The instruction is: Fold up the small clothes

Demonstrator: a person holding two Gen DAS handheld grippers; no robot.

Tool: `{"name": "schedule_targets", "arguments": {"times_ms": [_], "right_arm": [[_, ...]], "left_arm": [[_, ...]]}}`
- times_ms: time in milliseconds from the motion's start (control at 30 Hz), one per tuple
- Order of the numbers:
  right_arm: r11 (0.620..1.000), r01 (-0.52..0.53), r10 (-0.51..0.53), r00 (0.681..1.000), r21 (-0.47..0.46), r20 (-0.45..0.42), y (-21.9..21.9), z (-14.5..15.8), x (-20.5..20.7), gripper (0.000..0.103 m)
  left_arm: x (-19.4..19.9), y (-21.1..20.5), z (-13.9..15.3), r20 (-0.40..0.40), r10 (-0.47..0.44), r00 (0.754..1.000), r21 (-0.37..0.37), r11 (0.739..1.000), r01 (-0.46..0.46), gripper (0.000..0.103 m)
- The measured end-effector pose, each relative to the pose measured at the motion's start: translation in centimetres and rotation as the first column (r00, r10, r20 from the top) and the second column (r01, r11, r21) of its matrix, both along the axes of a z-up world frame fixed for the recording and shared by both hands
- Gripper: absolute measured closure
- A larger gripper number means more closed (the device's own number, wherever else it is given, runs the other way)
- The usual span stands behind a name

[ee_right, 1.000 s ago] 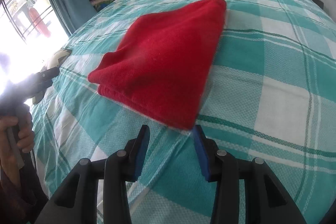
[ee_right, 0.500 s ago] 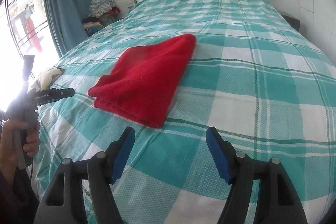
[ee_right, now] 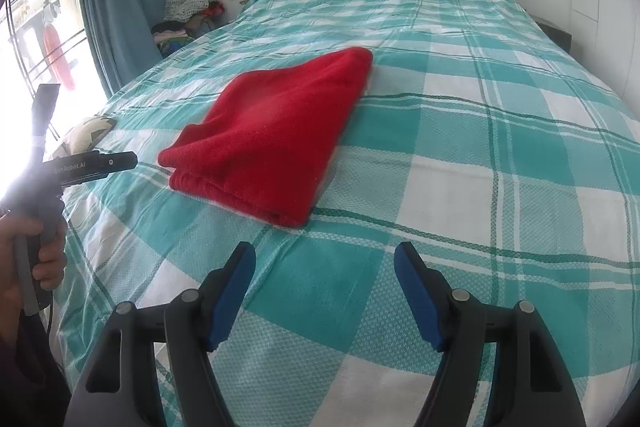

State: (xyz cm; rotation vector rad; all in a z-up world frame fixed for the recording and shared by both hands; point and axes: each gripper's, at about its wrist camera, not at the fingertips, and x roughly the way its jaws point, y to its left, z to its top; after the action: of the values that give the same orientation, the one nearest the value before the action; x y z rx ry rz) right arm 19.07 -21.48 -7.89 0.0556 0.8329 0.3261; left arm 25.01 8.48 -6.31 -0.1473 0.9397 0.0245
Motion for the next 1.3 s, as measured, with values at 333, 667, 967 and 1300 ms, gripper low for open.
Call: {"name": "schedule_targets", "arguments": {"times_ms": [333,667,967,1300], "right_arm": [[1.000,-0.018,0.018,1.000,-0.002,-0.012,0.4,-0.3,0.0,0.031],[1.000,-0.021,0.021,1.000,0.000,-0.018,0.5,-0.3,0.0,0.031],[1.000,-0.029,0.029,0.999,-0.001,-0.020,0.8,-0.5,0.0,0.031],[0.999,-0.035,0.035,0.999,0.000,-0.023,1.1,-0.6,-0.1,0.031]], "left_arm": [[0.1,-1.2,-0.6,-0.027,-0.039,0.999,0.037,0.999,0.040,0.006],[0.1,-1.1,-0.7,-0.031,-0.035,0.999,0.034,0.999,0.036,0.006],[0.2,-1.3,-0.7,-0.037,-0.040,0.998,0.037,0.998,0.042,0.006],[0.3,-1.6,-0.9,-0.045,-0.052,0.998,0.044,0.998,0.054,0.006]]}}
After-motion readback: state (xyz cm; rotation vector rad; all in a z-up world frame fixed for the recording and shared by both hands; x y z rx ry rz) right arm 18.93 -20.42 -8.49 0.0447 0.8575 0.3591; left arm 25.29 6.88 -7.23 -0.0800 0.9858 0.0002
